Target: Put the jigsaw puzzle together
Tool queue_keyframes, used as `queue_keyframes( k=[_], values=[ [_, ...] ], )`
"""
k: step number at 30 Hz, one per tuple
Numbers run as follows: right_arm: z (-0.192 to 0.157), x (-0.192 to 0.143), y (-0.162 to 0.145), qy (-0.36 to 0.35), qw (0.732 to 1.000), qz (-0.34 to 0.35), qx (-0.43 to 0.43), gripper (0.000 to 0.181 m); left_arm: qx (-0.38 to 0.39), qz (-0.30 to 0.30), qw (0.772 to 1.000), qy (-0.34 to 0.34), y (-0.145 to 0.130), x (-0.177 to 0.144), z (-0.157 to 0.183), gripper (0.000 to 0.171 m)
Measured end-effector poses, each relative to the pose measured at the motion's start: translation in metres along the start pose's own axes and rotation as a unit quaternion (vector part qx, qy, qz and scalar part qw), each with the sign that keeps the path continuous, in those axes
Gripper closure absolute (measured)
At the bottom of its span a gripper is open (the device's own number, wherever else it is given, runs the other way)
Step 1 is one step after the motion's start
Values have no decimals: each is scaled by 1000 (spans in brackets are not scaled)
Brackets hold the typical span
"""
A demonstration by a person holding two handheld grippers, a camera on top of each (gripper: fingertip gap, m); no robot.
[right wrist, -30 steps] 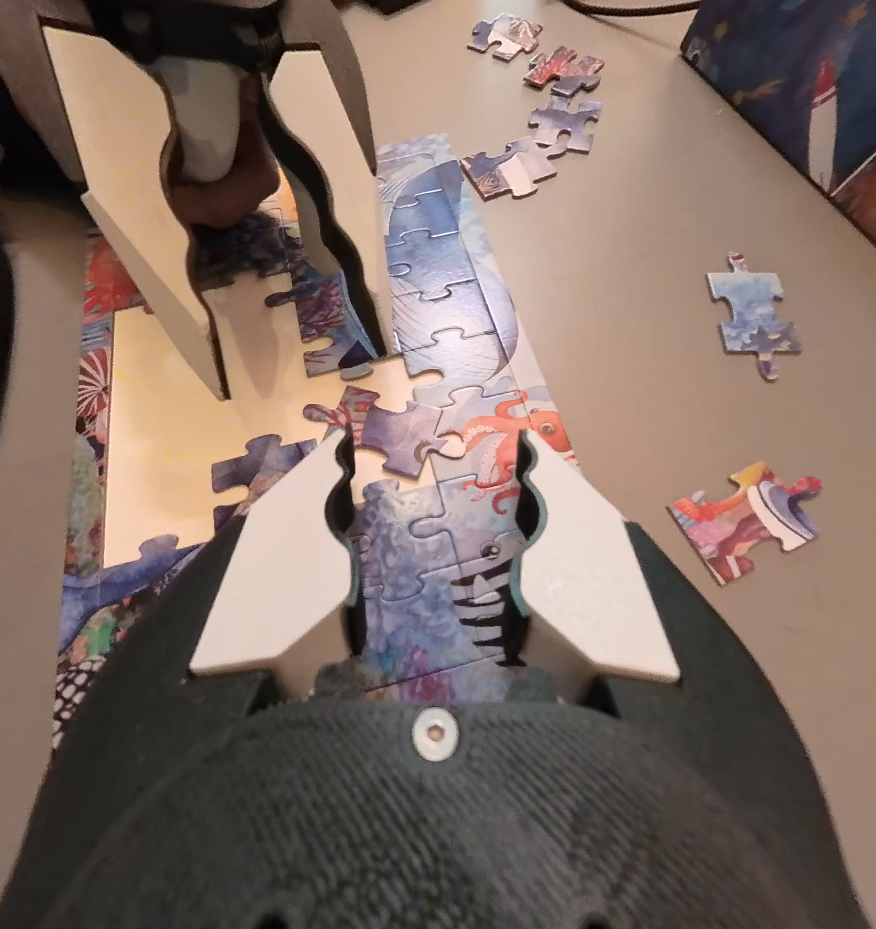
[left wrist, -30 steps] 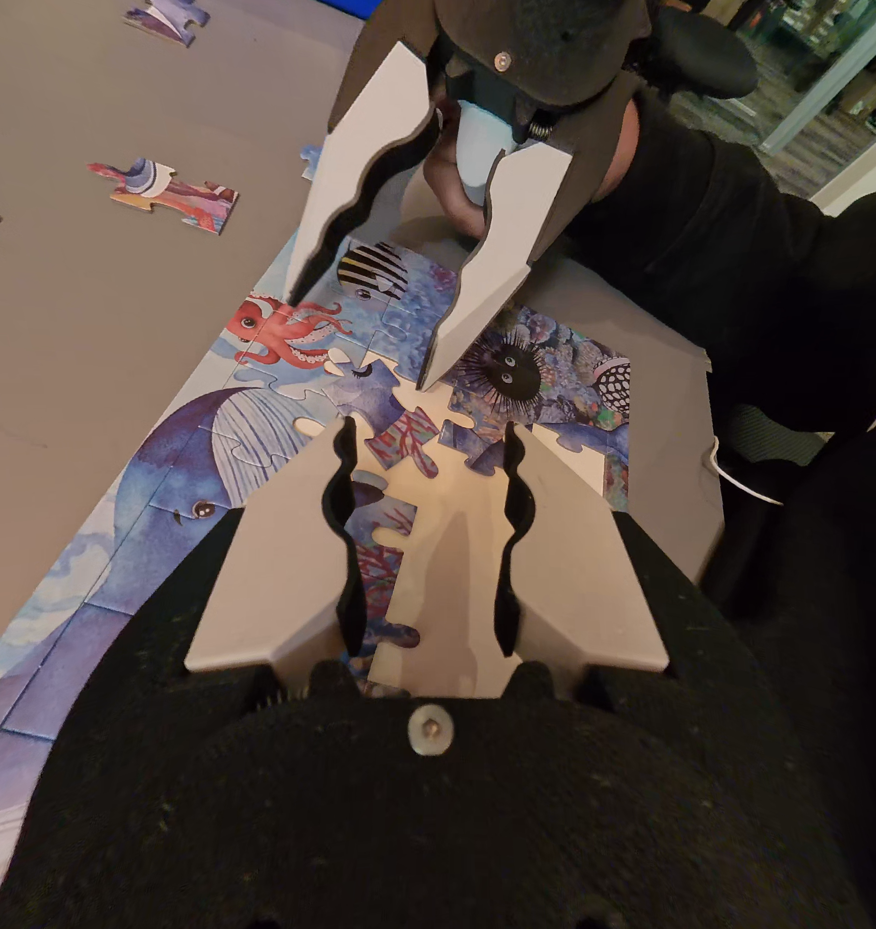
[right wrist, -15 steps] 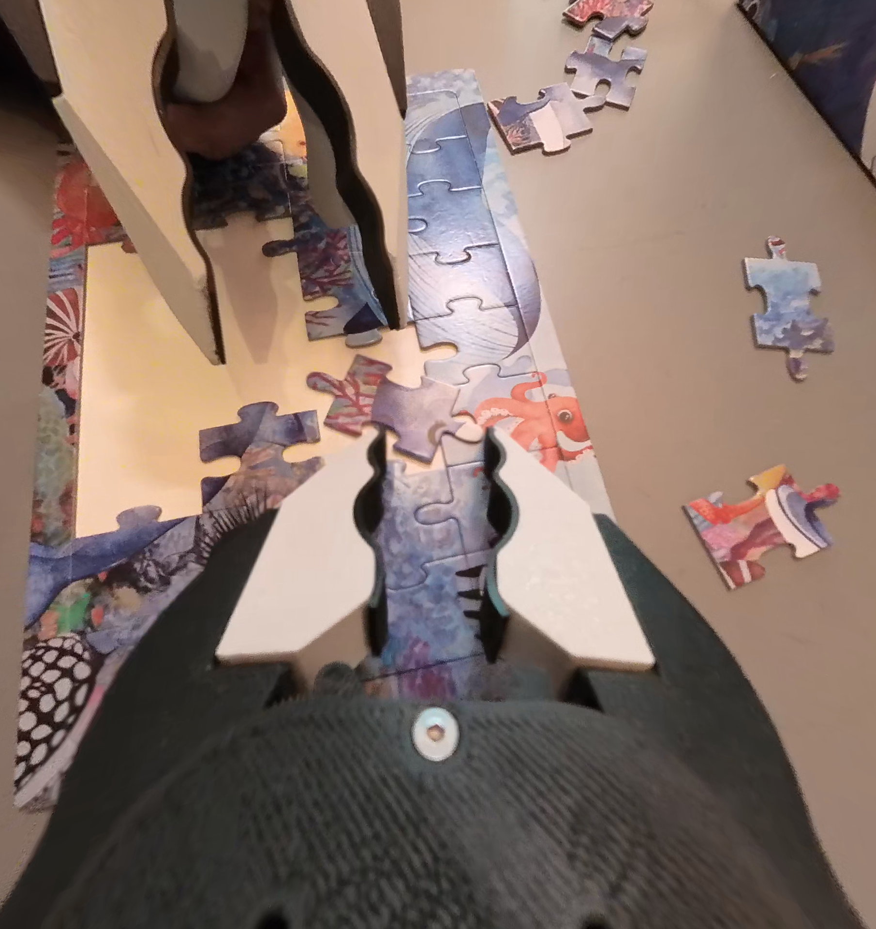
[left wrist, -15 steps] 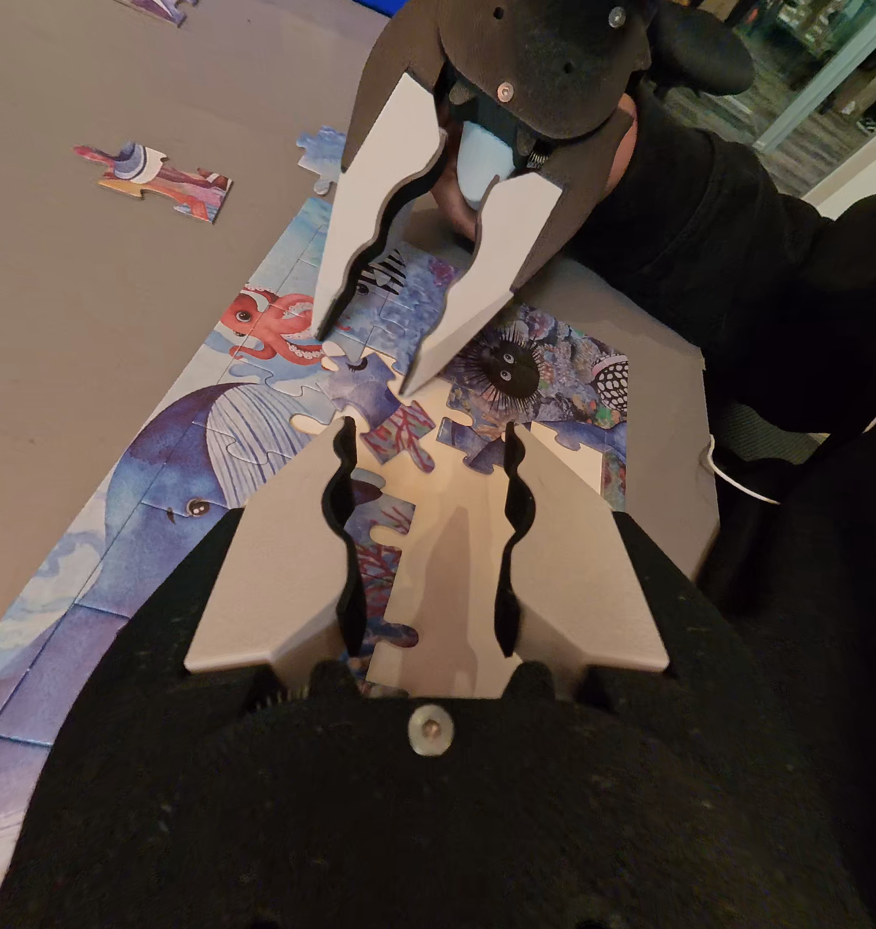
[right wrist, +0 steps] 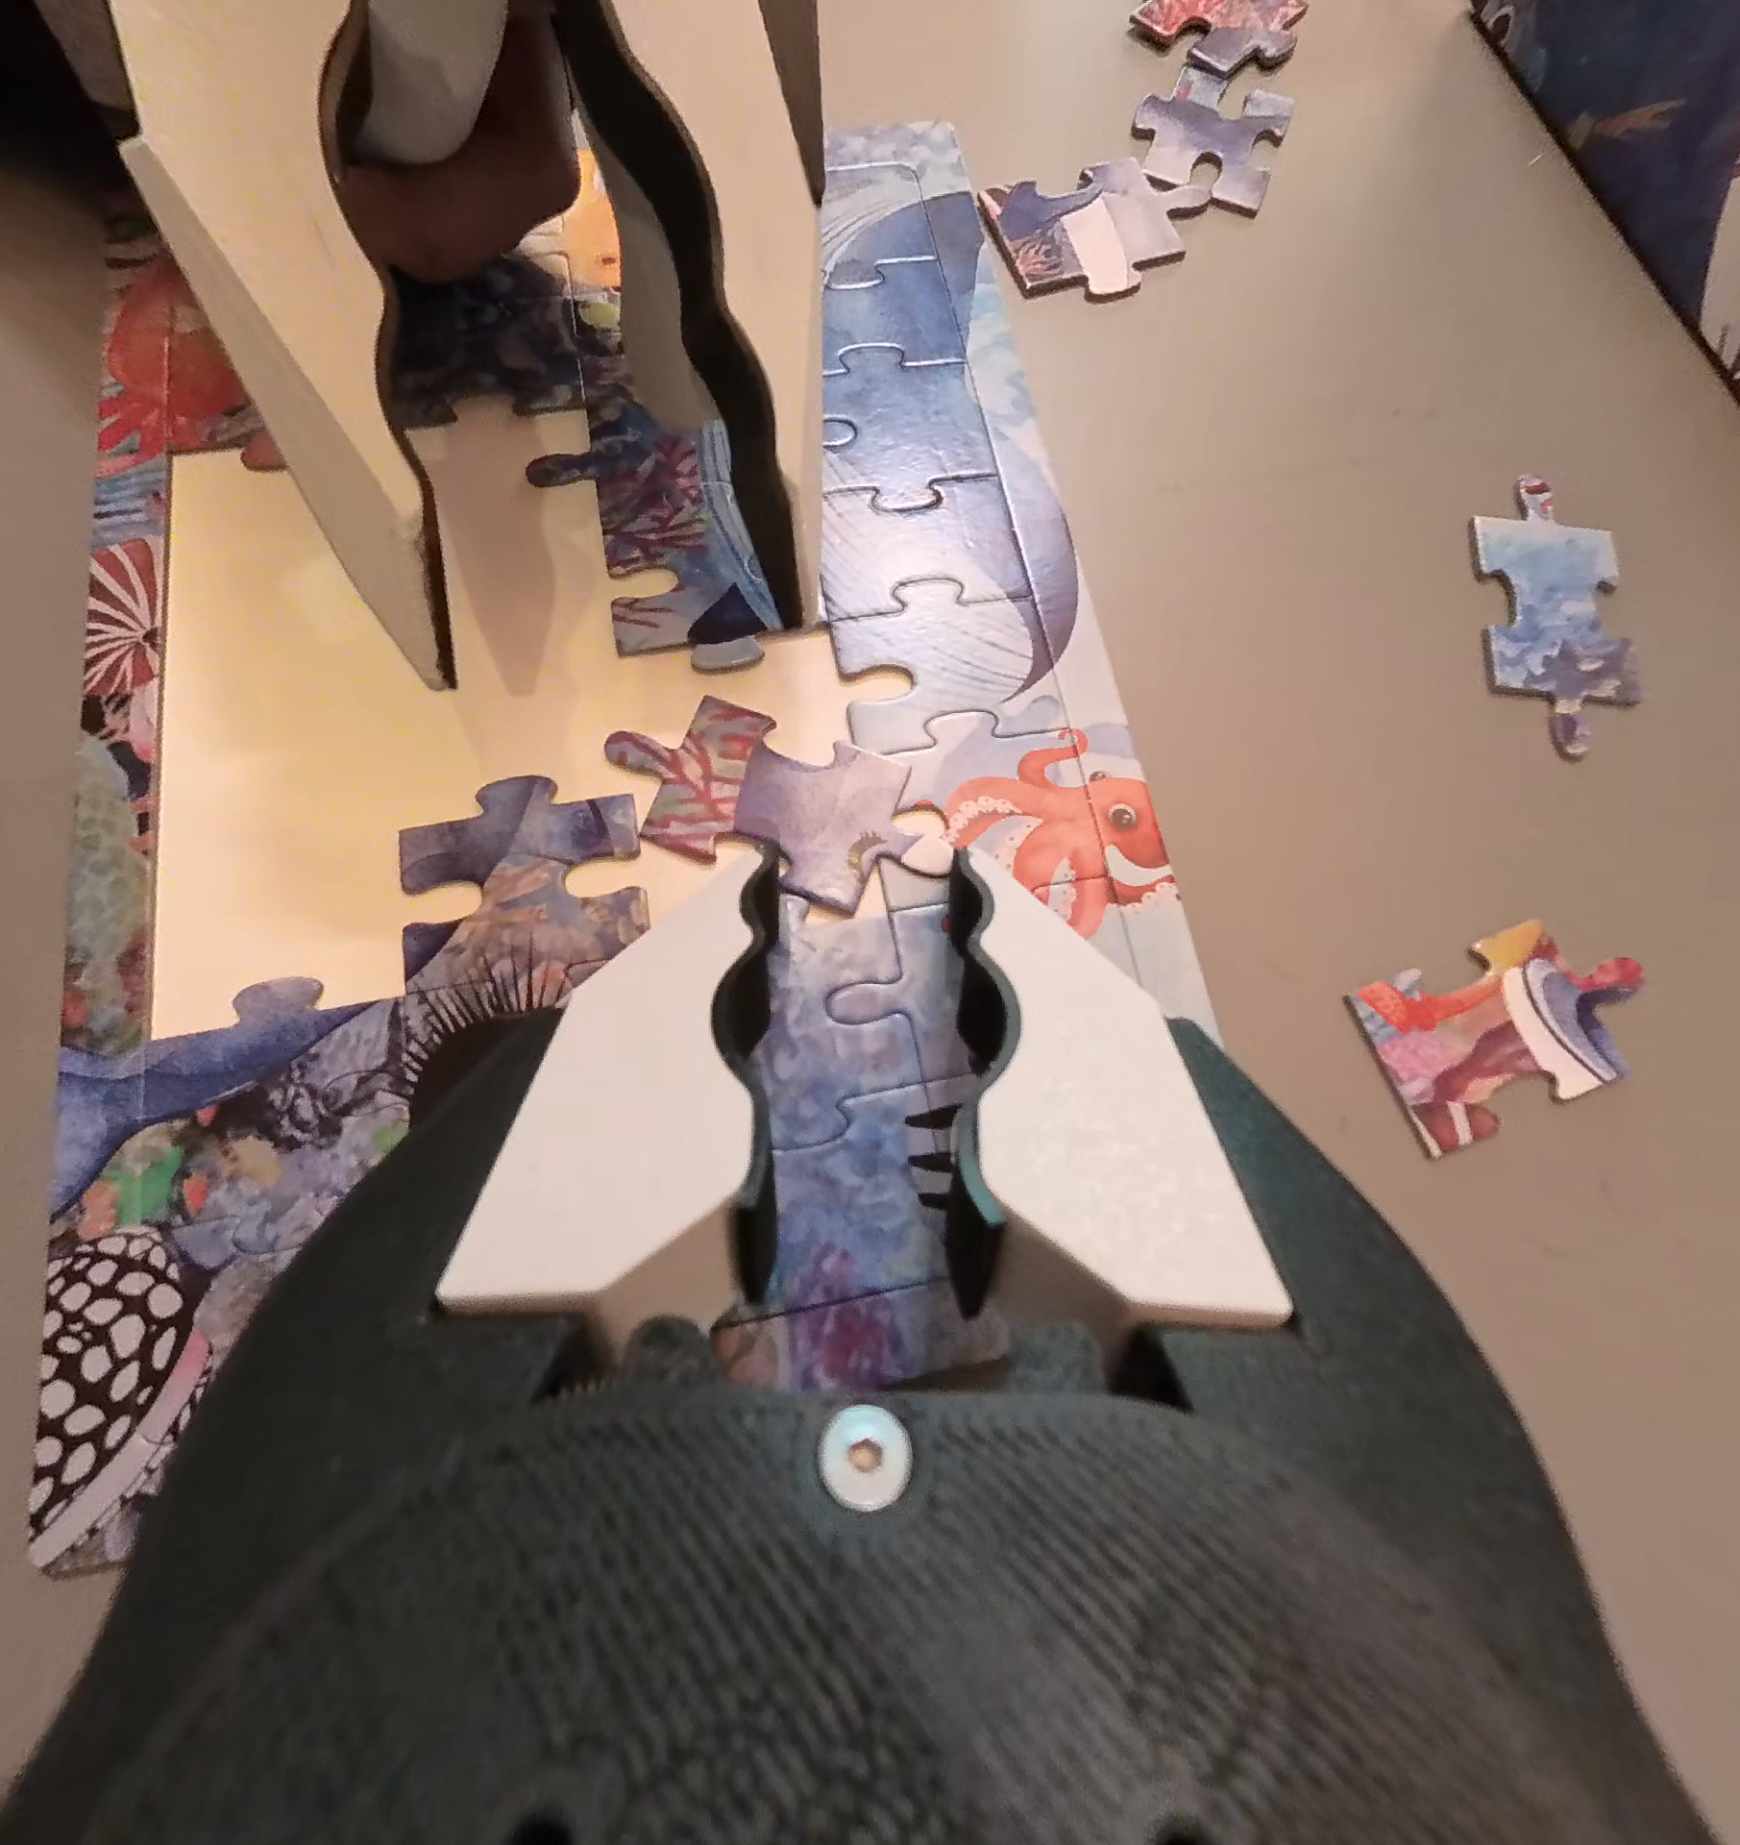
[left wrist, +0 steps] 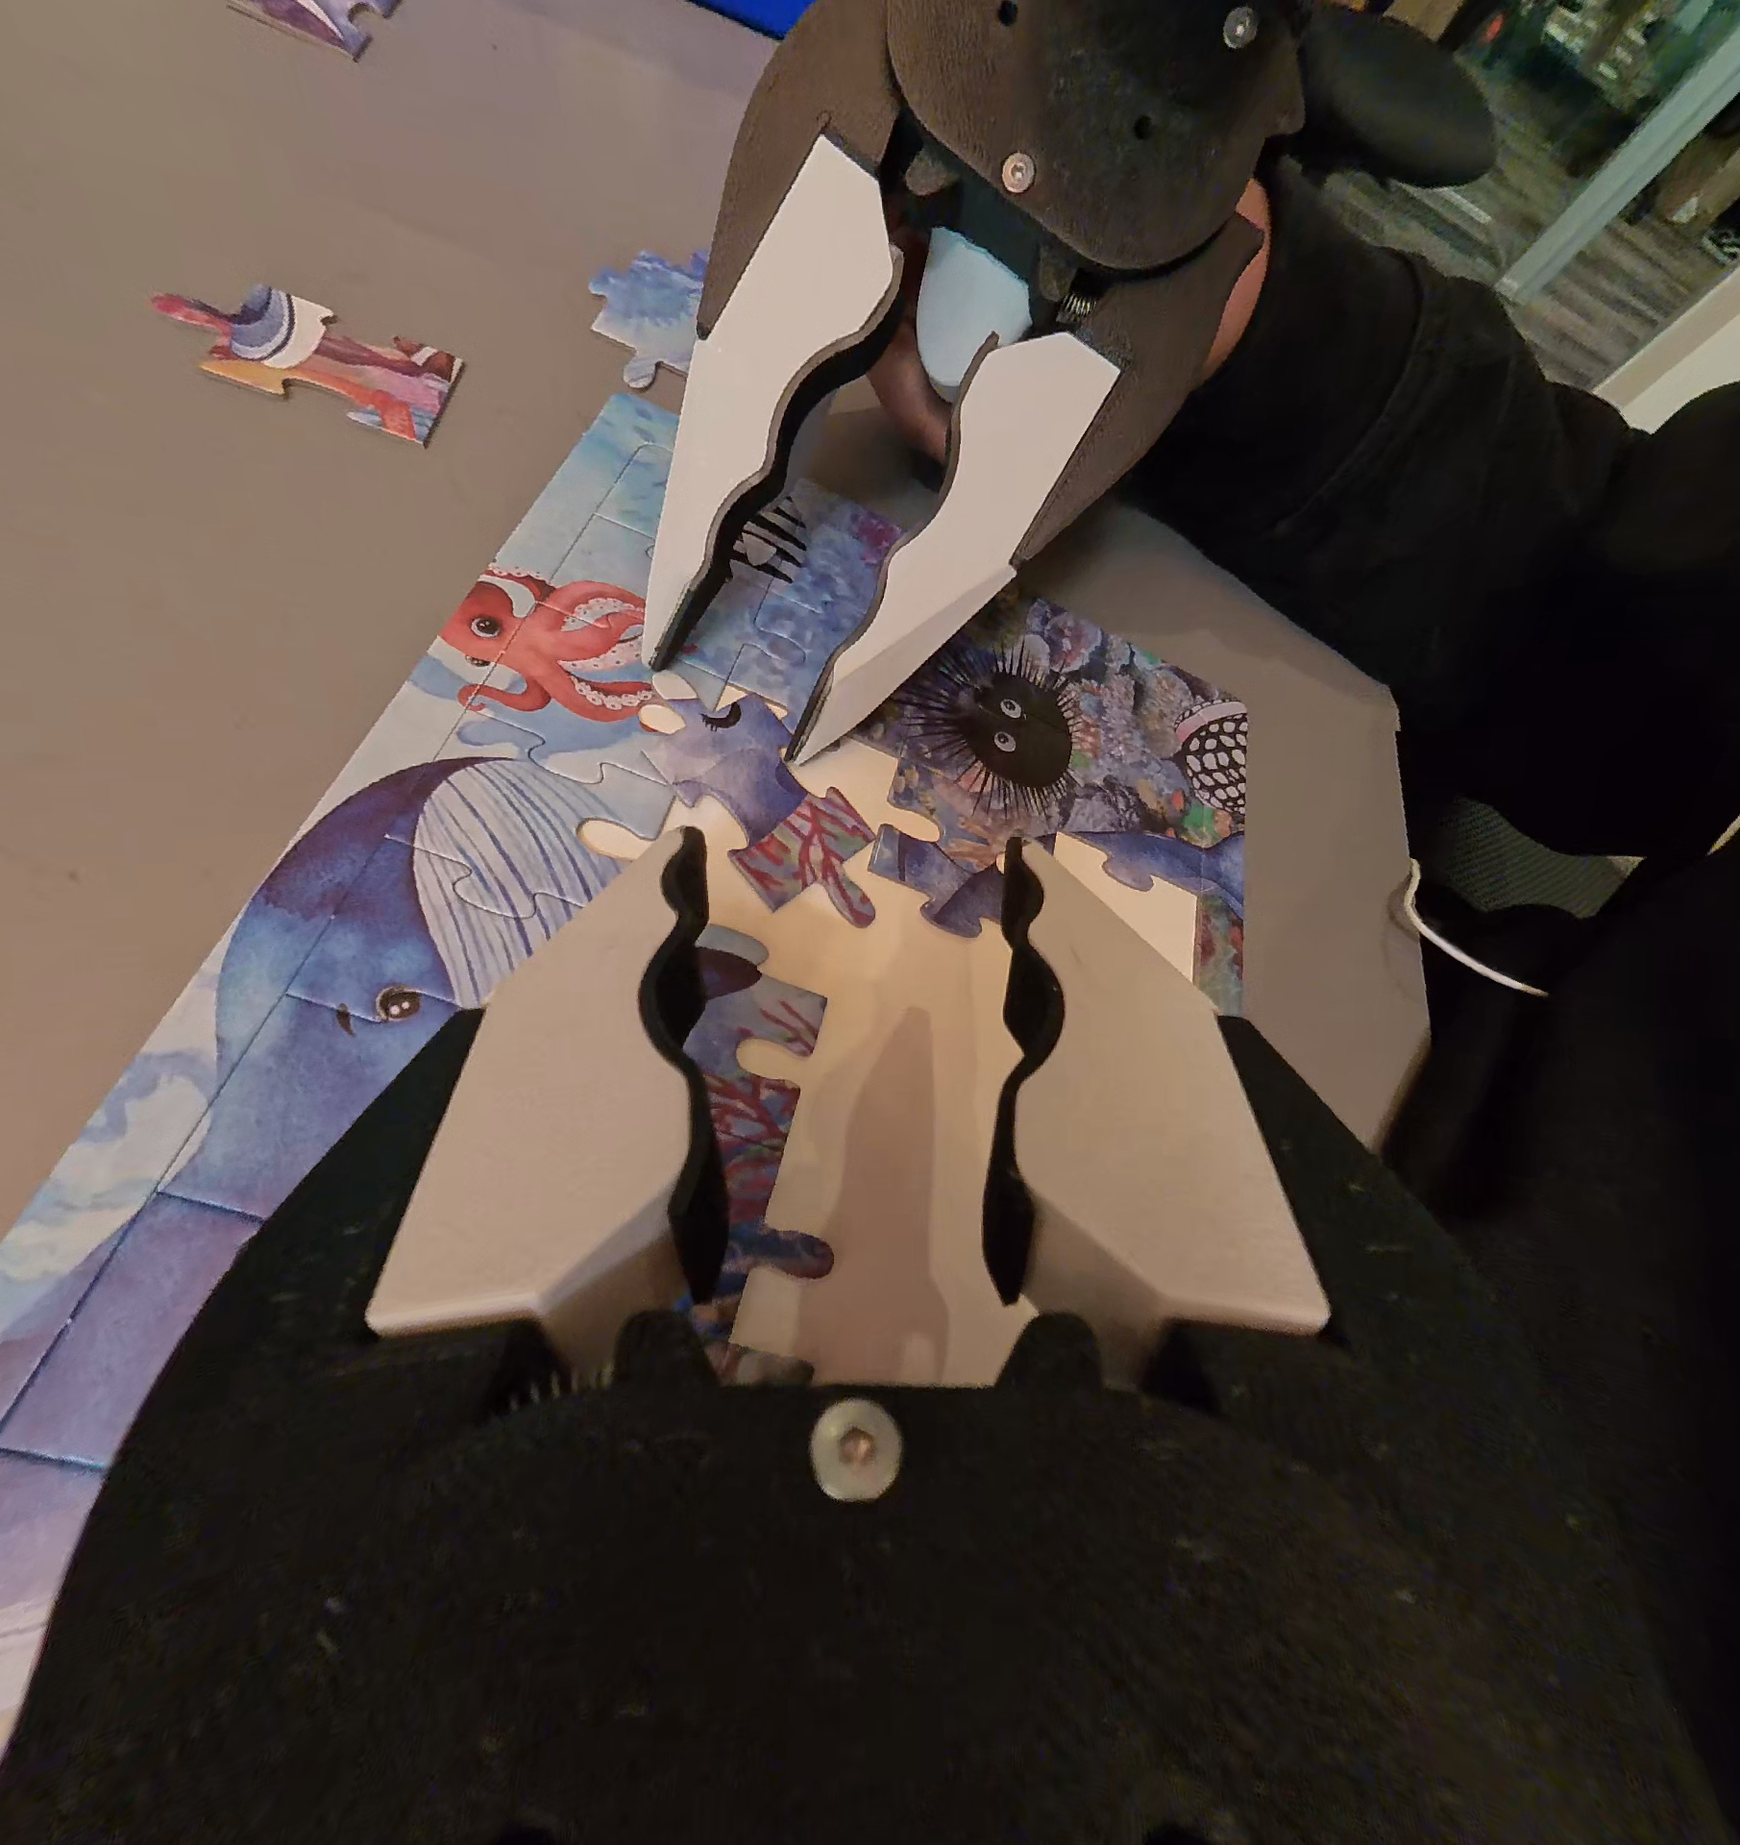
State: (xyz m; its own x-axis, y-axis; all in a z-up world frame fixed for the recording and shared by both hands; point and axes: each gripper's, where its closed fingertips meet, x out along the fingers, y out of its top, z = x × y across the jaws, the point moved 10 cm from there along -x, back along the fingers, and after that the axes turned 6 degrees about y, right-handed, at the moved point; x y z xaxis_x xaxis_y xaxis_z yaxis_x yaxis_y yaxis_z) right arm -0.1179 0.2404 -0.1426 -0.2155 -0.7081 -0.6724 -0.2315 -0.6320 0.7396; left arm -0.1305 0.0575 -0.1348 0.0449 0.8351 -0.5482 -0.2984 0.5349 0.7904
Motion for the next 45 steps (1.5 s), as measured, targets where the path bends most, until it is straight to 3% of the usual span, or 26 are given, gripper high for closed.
queue_keyframes(
  k=[7,14,22,31,35,38,41,45],
  values=[
    [0,-4,3,-8,1000,9,-4,153,15,10,1000,5,0,-8,-6,110],
    [0,-6,3,-9,1000,13,-4,154,-2,39,997,73,2,-31,-33,115],
    [-3,-19,9,17,998,62,1,154,-38,64,996,47,0,-38,-40,118],
    [-7,-26,16,40,994,106,-2,166,-45,38,996,-62,0,-13,-14,118],
    [-11,-28,20,63,990,124,-7,171,-50,9,998,-46,1,1,-6,134],
    [-12,-27,21,59,991,120,-12,170,-47,-18,997,-53,0,8,0,157],
    [-13,-27,21,59,991,119,-15,168,-51,-22,997,-56,-1,9,2,163],
    [-12,-26,25,31,990,138,-21,141,-44,-15,998,-40,0,4,0,171]
  ],
)
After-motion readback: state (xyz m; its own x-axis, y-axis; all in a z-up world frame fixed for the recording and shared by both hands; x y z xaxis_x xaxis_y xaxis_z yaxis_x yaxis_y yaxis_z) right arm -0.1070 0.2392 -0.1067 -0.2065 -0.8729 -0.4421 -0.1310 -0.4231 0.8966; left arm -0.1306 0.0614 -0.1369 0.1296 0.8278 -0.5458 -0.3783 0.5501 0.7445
